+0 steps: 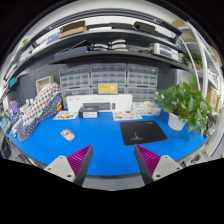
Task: Arrange mouse
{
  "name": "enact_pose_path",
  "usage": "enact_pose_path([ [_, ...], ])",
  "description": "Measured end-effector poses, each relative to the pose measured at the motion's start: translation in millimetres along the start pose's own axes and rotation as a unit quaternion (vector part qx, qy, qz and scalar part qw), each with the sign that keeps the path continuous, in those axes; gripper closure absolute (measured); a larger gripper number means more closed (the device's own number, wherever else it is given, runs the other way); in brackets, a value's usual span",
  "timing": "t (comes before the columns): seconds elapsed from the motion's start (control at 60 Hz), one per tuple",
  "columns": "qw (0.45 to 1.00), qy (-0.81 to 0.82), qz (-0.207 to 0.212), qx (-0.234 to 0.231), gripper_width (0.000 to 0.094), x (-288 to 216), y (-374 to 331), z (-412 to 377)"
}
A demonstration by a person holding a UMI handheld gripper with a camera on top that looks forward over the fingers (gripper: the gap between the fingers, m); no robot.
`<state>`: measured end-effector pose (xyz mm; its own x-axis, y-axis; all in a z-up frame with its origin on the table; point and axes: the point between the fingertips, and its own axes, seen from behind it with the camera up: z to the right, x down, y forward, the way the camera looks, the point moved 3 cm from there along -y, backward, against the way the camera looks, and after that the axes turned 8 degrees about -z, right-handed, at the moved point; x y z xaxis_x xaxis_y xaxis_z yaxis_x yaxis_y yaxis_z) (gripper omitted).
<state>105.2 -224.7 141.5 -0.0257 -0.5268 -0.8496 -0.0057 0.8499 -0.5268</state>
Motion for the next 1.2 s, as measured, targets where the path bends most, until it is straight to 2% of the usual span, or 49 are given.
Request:
enact_pose_path([
  [0.317, 0.995, -0.019, -0.076, -0.068, 0.0094, 59.6, 46.7, -107.8],
  [0.533, 0.989, -0.034, -0.106, -0.097, 0.0093, 58.1, 118.3, -178.1],
  [0.783, 0.985, -0.049, -0.137, -0.088, 0.0092, 37.3, 206.7, -225.5],
  [1.0, 0.988, -0.042, -0.137, -0.057, 0.0093, 1.1, 263.0, -233.9],
  [1.117, 0.989, -0.036, -0.137, -0.049, 0.0123, -15.3, 287.3, -237.3],
  [1.2, 0.989, -0.027, -0.139, -0.037, 0.0202, -22.6, 298.4, -236.4],
])
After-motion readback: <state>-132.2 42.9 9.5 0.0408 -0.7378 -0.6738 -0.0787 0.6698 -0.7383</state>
